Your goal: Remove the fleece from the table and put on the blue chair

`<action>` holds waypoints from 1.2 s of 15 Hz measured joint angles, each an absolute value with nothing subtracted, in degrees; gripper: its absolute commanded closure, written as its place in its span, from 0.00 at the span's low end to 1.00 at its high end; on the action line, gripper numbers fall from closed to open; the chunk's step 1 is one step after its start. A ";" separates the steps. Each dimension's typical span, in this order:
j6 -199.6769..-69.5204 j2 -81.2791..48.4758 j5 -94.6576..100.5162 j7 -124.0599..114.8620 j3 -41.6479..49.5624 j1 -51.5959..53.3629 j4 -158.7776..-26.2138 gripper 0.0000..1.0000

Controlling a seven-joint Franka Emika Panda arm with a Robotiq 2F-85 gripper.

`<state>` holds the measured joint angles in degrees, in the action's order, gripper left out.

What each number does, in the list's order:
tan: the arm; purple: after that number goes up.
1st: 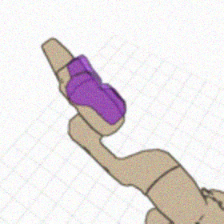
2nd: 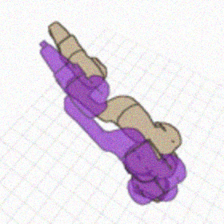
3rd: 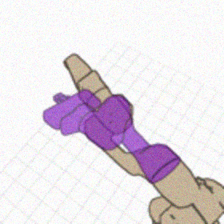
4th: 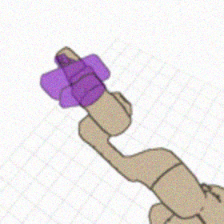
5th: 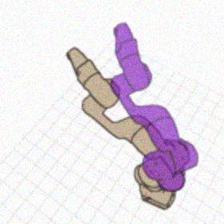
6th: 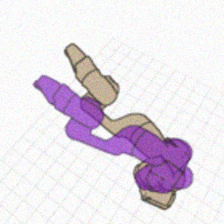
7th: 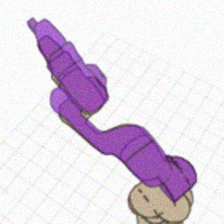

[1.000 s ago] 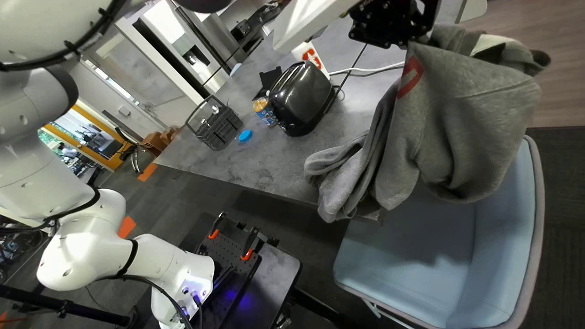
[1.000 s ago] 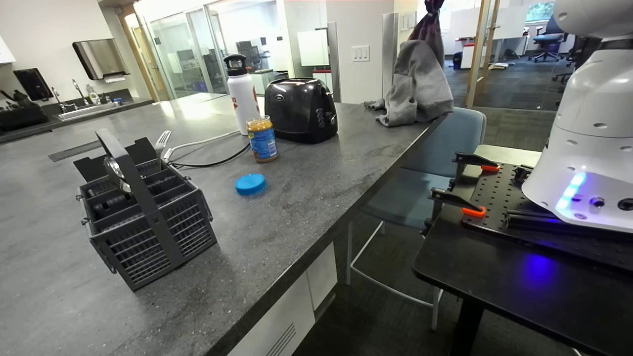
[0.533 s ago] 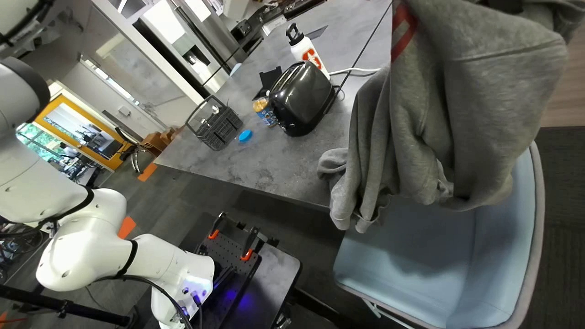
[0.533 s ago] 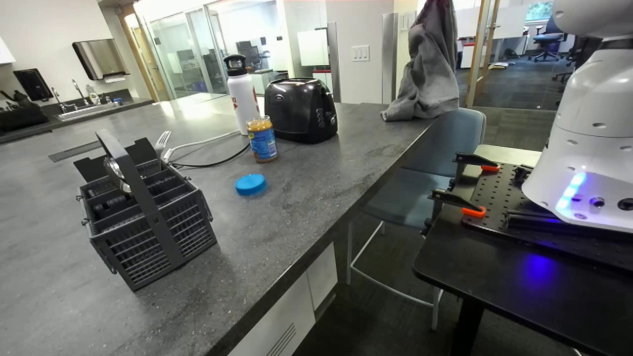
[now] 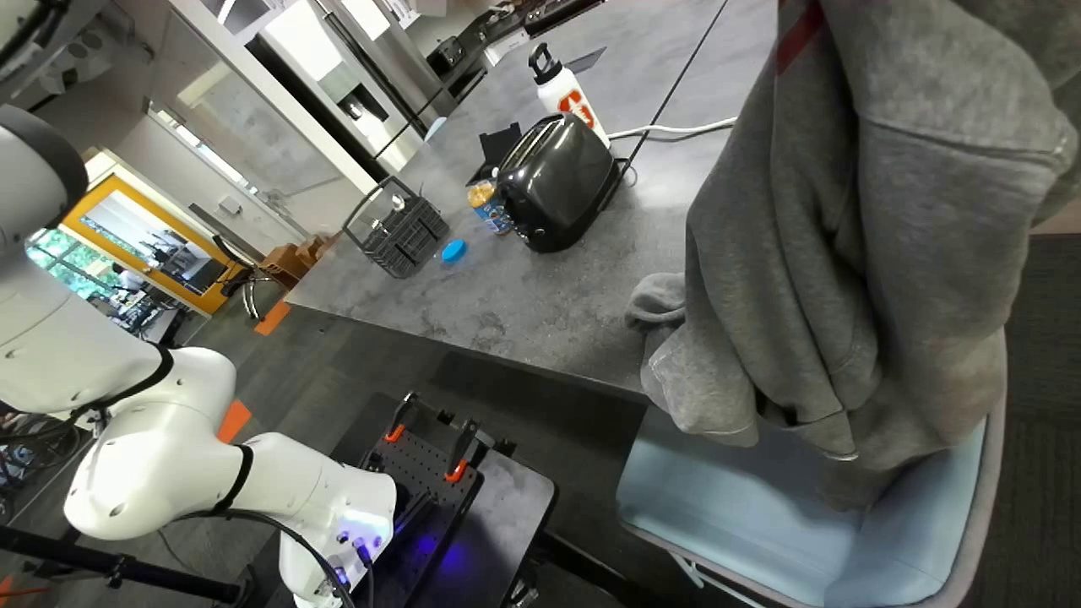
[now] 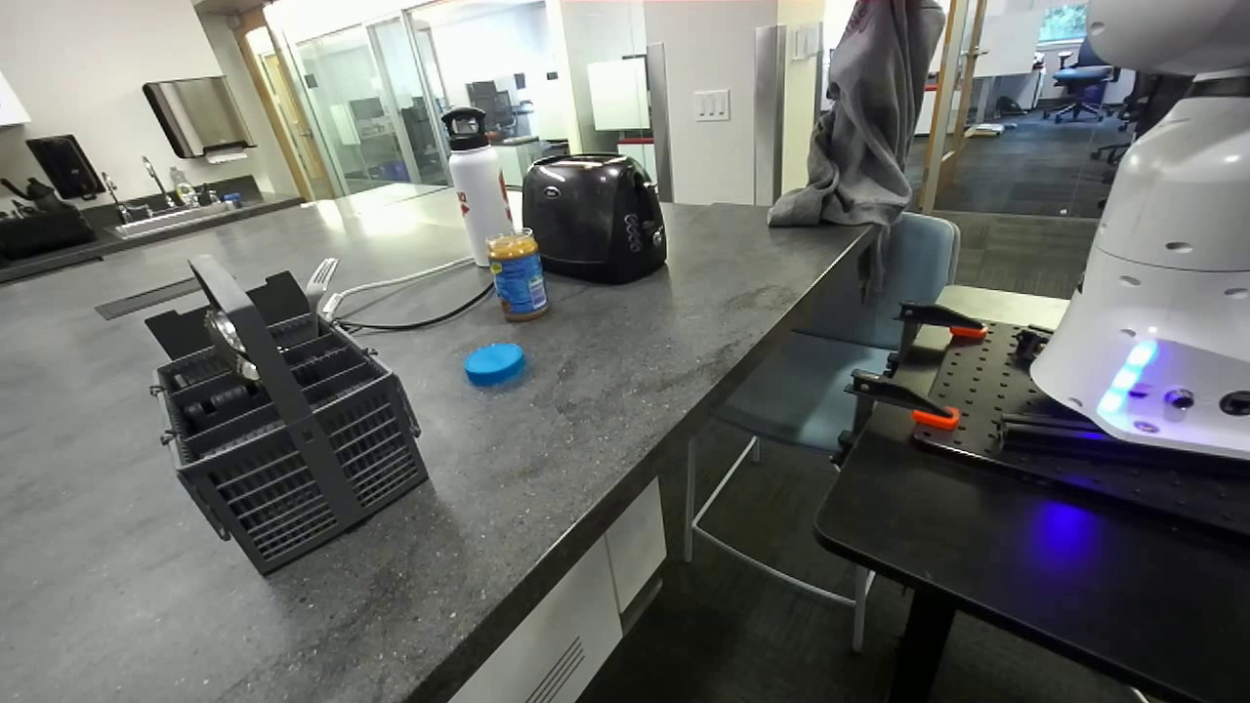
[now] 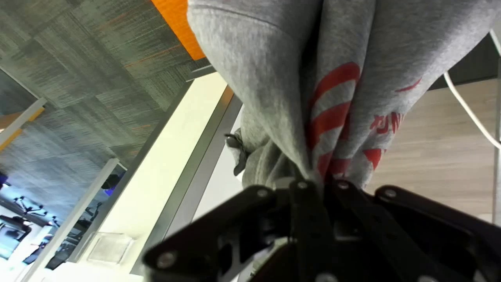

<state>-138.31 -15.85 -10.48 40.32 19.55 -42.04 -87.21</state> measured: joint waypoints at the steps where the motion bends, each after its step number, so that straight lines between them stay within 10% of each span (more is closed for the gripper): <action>1: -139.02 -16.42 -10.96 39.81 19.49 -42.43 -86.76 0.99; 16: -143.57 -39.87 -11.31 23.95 13.96 -50.75 -69.95 0.99; 17: -143.57 -41.47 -10.65 22.59 13.87 -50.91 -68.71 0.69; 18: -143.50 -43.09 -9.93 21.17 13.72 -51.07 -67.43 0.68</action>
<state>-143.50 -43.09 -9.93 21.17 13.72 -51.07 -67.43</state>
